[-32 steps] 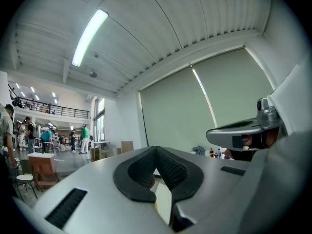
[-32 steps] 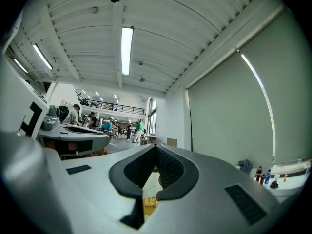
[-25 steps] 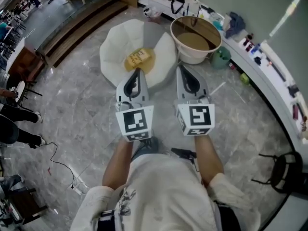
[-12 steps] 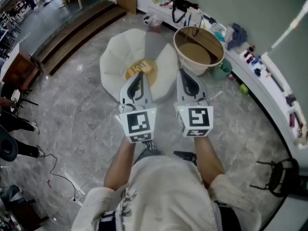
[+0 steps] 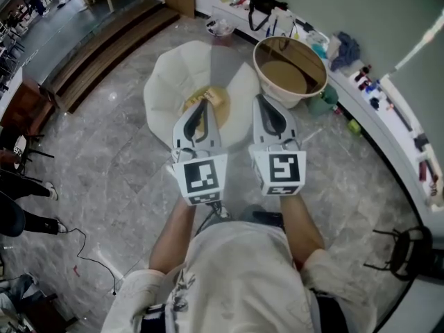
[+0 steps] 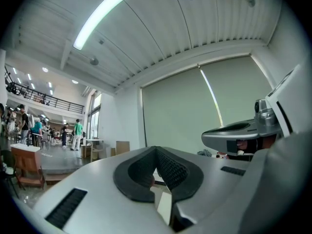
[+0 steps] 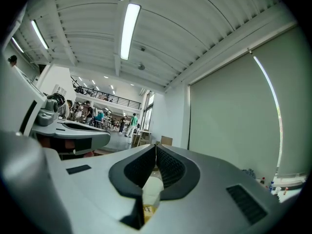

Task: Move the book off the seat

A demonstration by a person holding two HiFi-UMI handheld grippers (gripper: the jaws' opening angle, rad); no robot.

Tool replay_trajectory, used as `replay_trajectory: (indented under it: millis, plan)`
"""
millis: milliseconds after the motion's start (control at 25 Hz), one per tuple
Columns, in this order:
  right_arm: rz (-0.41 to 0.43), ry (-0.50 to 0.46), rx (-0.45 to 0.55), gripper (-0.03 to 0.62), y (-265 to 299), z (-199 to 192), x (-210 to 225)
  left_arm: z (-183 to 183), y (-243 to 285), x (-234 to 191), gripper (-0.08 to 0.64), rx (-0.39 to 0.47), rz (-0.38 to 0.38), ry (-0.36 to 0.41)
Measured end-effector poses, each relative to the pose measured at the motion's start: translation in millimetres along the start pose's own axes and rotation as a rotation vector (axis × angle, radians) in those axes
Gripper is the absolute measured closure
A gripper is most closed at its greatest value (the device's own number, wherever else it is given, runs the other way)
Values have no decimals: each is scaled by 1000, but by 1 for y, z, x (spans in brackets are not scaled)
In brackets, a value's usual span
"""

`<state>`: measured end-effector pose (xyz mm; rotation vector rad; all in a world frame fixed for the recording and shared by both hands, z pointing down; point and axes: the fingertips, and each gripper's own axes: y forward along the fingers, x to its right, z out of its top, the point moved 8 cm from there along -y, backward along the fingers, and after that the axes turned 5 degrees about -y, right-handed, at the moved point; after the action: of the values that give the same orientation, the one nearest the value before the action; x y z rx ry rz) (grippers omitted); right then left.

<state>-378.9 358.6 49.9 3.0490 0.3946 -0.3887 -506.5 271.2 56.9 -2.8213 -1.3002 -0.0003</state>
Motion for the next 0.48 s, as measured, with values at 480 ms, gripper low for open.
replay_trajectory:
  millis: [480]
  plan:
    - [56, 53, -15, 588, 88, -40, 55, -22, 95, 10, 558, -42, 63, 29]
